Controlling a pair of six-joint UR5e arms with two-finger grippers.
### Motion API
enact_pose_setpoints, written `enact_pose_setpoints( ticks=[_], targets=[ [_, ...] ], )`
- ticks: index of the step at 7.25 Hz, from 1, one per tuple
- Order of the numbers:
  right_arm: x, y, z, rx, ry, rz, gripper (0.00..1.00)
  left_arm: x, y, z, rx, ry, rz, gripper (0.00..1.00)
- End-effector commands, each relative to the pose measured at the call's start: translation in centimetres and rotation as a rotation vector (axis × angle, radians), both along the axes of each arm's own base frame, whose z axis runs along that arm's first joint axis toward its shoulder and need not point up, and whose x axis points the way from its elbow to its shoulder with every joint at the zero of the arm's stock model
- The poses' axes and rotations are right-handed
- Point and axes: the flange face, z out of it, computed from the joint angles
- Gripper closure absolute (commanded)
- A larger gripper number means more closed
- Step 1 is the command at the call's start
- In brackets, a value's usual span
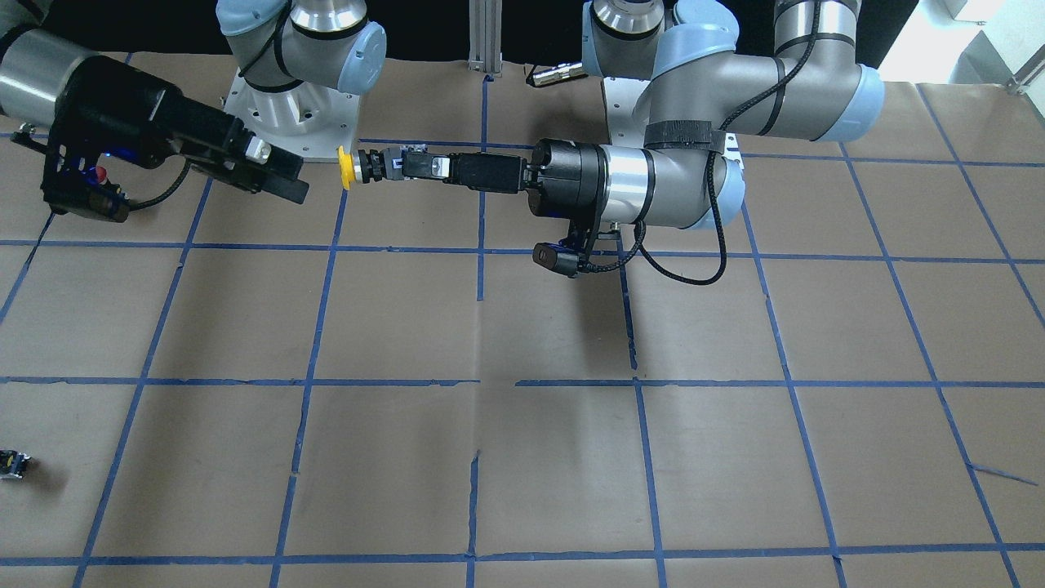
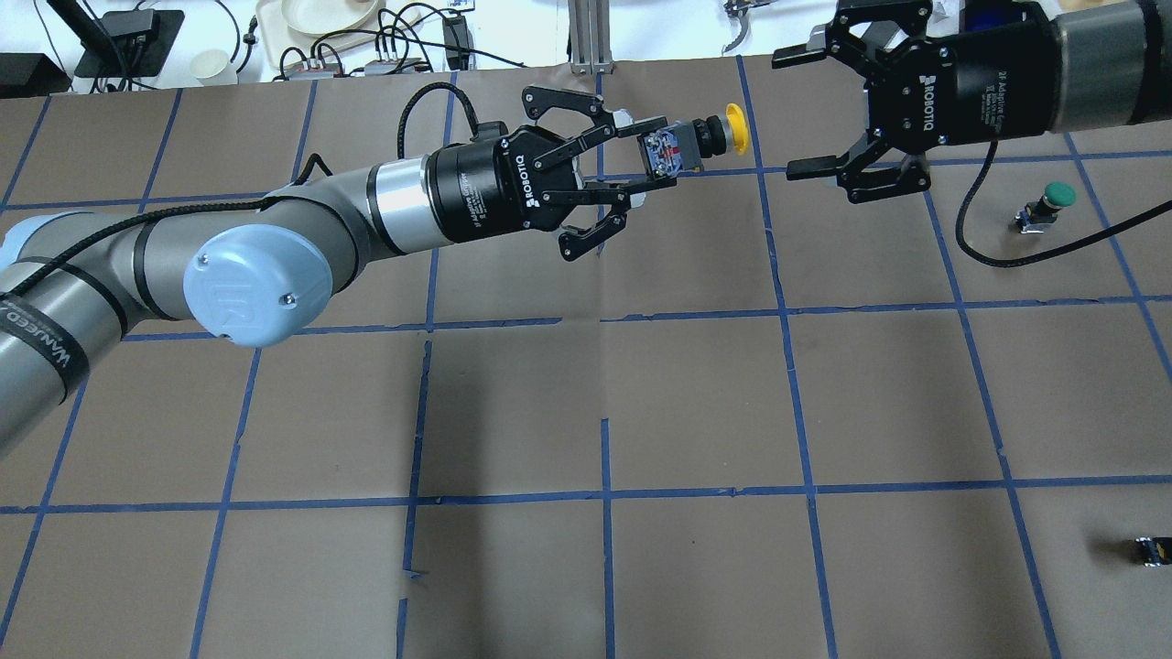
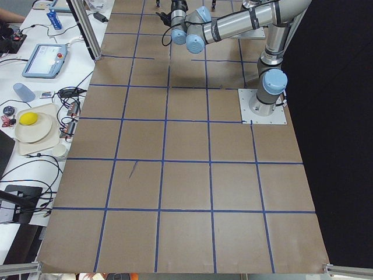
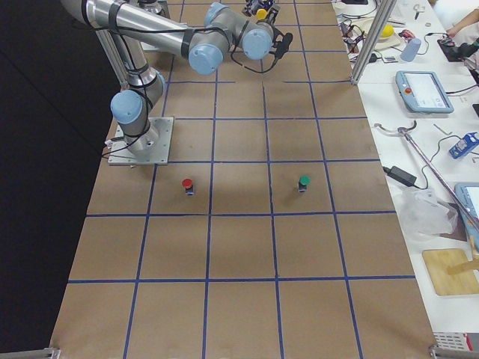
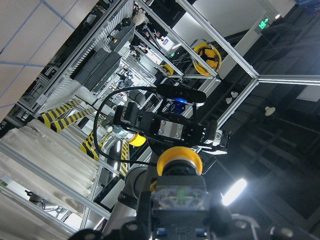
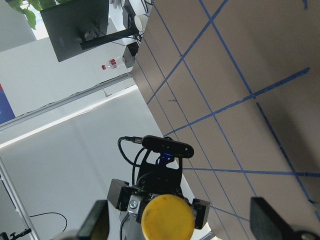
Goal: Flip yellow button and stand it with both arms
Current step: 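Bring the right gripper to the yellow cap and close on it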
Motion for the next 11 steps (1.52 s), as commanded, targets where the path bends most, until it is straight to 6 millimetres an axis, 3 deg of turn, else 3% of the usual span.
enact_pose_setpoints(
  ticks=[1,3,4,5,11],
  targets=[
    [1.67,1.82,-0.89,0.013,-0.036,0.011,0.01,0.01,-0.01,-0.24,0.004,0.007,0.005,0.98],
    [2.17,1.90,-0.86,0.009,-0.034,0.022,0.03,0.00,-0.05,-0.17,0.001,0.007,0.006,0.97],
    [2.16,1.87,-0.76,0.006,-0.035,0.021,0.09,0.00,-0.05,-0.15,-0.001,0.007,0.006,0.97],
    [2.20,1.74,-0.42,-0.004,-0.054,0.014,0.28,0.00,-0.06,-0.01,-0.004,0.007,0.006,0.96],
    [2.03,0.96,-0.29,-0.043,-0.061,0.008,0.29,0.00,-0.12,0.14,-0.018,0.009,0.005,0.91]
  ],
)
